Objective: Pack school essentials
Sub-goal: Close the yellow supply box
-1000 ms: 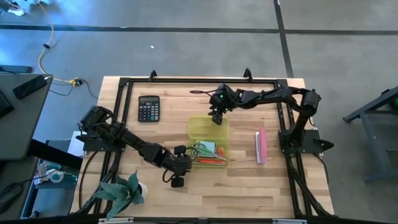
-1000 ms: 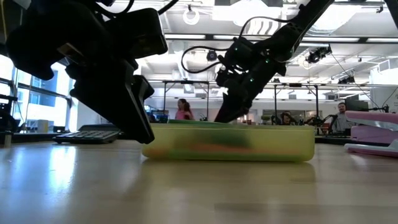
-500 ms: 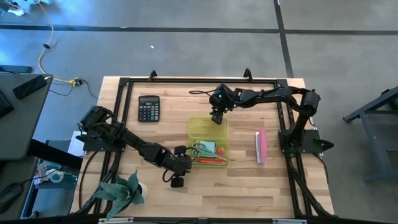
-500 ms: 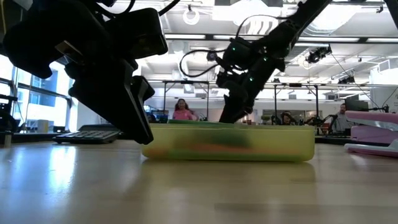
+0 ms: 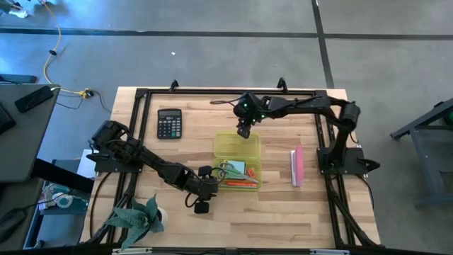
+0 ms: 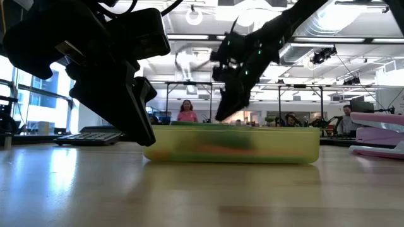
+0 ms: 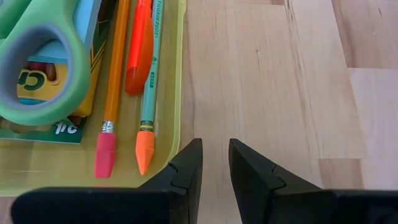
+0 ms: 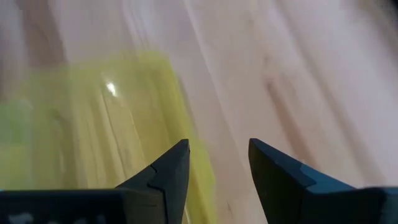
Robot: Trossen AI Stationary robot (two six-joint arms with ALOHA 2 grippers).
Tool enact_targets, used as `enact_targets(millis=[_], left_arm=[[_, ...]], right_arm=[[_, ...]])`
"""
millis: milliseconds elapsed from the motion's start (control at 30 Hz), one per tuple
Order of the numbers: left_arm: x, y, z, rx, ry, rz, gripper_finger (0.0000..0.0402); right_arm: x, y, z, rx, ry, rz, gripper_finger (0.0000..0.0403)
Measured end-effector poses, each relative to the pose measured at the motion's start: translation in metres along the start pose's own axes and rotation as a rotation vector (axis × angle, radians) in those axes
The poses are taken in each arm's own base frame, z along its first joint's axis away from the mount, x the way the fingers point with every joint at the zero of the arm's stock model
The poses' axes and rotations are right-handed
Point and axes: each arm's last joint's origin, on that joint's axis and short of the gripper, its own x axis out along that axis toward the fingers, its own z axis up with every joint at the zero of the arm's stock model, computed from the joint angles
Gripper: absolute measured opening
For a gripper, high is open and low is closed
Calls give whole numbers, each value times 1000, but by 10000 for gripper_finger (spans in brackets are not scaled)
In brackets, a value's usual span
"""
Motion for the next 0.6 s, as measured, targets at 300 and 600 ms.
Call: enact_targets(millis=[300,600], left_arm=[[0,0,0,0,1,0,69],[0,1,0,-2,-3,4,69]], right_arm=[[31,-4,-18,-1,114,7,156],[38,-3,-21,3,127,52,156]])
